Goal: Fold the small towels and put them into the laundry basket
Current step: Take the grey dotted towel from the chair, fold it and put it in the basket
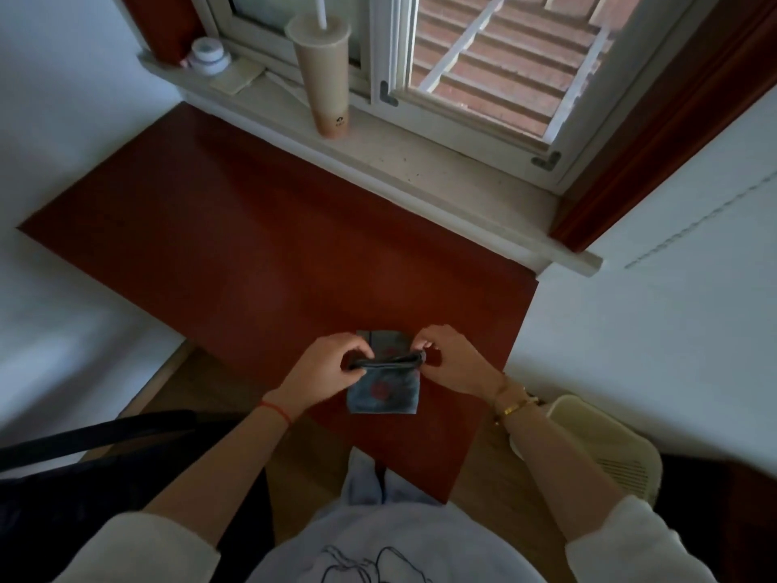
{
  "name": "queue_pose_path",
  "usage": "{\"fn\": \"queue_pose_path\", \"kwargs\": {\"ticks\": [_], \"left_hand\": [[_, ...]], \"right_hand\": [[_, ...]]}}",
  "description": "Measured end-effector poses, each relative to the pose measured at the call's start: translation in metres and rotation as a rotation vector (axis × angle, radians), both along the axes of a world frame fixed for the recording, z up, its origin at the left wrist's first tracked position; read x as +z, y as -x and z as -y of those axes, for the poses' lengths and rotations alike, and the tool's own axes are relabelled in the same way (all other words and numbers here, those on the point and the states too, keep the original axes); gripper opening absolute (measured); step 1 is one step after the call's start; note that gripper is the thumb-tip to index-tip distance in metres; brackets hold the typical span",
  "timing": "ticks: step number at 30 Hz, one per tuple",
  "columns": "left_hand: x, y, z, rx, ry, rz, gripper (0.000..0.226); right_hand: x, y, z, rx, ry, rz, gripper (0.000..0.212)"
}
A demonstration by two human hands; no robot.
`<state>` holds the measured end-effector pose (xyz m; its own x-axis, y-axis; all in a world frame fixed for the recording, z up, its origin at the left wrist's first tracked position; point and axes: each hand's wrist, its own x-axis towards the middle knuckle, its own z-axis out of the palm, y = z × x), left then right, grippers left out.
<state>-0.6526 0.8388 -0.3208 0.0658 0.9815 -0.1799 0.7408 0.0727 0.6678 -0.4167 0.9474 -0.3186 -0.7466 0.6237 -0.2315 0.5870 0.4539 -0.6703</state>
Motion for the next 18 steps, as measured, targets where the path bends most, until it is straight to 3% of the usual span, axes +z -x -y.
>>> {"fn": "queue_pose_path", "kwargs": {"ticks": [7, 11, 14, 18], "left_hand": [[-0.023, -0.02, 0.044, -0.073, 0.068, -0.108, 0.032], [-0.02, -0.018, 0.037, 0.048, 0.015, -0.024, 0.026], [-0.016, -0.014, 0.015, 0.179, -0.043, -0.052, 0.03], [-0.019, -0.011, -0.016, 0.135, 0.213, -0.182, 0.056]], "right_hand": [[-0.024, -0.019, 0.051, 0.098, -0.089, 0.076, 0.028], [-0.025, -0.013, 0.046, -0.124, -0.094, -0.024, 0.021], [-0.027, 0.001, 0.026, -0.316, -0.139, 0.03, 0.024], [-0.031, 0.018, 0.01, -0.261, -0.028, 0.254, 0.035]]}}
